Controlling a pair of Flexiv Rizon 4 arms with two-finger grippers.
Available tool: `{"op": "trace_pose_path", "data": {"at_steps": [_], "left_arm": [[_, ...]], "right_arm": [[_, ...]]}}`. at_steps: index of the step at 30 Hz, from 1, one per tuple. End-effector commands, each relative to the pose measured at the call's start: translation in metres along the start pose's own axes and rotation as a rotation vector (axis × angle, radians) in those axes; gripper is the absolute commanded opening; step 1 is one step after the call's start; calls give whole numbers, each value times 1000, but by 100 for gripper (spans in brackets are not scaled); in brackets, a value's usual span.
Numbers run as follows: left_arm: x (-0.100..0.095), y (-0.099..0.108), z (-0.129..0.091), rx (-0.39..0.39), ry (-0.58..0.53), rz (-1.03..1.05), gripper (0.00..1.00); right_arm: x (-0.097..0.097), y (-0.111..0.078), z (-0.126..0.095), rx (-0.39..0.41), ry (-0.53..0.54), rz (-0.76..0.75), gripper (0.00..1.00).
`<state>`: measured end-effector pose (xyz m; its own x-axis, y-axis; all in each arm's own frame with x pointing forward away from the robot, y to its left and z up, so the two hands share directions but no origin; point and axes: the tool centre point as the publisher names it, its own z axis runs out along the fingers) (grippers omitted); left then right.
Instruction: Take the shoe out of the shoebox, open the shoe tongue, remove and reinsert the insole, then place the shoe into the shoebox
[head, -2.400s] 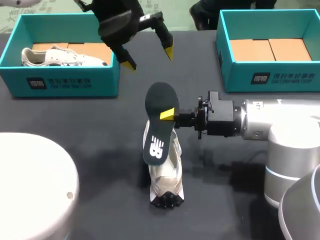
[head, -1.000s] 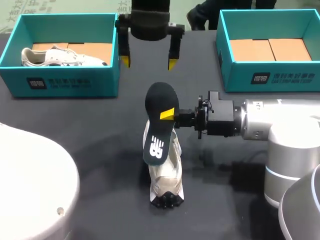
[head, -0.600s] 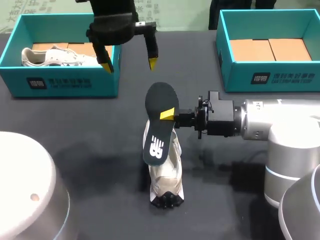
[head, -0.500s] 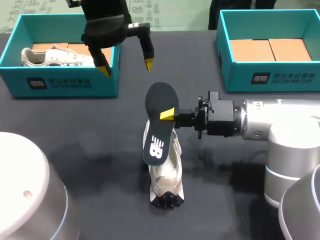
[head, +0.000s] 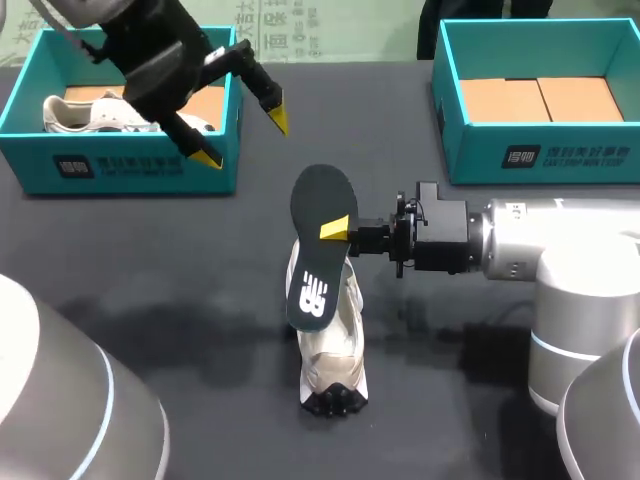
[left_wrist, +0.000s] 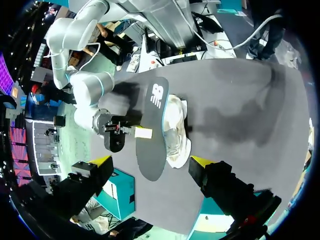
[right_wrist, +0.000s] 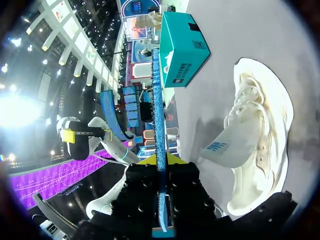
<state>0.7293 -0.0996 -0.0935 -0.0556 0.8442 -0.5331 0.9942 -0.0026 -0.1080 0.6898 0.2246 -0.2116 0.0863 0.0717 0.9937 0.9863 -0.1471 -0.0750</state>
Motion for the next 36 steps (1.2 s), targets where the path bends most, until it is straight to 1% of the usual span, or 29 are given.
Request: {"op": "trace_pose_path", "data": {"at_steps": [1, 2, 3, 5, 6, 9, 11, 21, 22, 23, 24, 25, 27, 28, 29, 31, 32, 36], "left_arm": [[21, 6, 10, 31, -419, -5, 100], [25, 8, 13, 23, -433, -12, 100], [29, 10, 14, 50, -451, -3, 100], [37, 15, 17, 55, -478, -10, 100], [39, 16, 20, 64, -489, 0, 100], [48, 15, 23, 76, -567, 11, 100], [54, 16, 21, 100, -571, -25, 100], [54, 16, 21, 100, -571, -25, 100], [57, 14, 31, 113, -588, 0, 100], [60, 14, 39, 129, -599, -21, 100], [63, 14, 47, 101, -607, -38, 100], [66, 13, 52, 116, -635, -27, 100], [71, 12, 62, 74, -649, -39, 100], [73, 10, 65, 72, -673, -34, 100], [75, 10, 69, 48, -675, -48, 100], [76, 9, 74, 50, -727, -50, 100], [74, 9, 77, 28, -733, -53, 100], [67, 7, 81, -5, -804, -27, 100]], "right_arm": [[0, -1, 2, -3, -3, 0, 0], [0, -1, 2, -3, -3, 0, 0], [0, -1, 2, -3, -3, 0, 0], [0, -1, 2, -3, -3, 0, 0], [0, -1, 2, -3, -3, 0, 0], [0, -1, 2, -3, -3, 0, 0], [0, -1, 2, -3, -3, 0, 0], [0, -1, 2, -3, -3, 0, 0], [0, -1, 2, -3, -3, 0, 0], [0, -1, 2, -3, -3, 0, 0], [0, -1, 2, -3, -3, 0, 0], [0, -1, 2, -3, -3, 0, 0], [1, 0, 3, -14, -9, 13, 0], [1, 0, 5, -21, -2, 17, 0], [2, 0, 6, -27, 17, 23, 0], [4, 0, 9, -36, 33, 33, 0], [5, -1, 11, -40, 41, 42, 0], [6, -2, 17, -54, 53, 63, 0]]}}
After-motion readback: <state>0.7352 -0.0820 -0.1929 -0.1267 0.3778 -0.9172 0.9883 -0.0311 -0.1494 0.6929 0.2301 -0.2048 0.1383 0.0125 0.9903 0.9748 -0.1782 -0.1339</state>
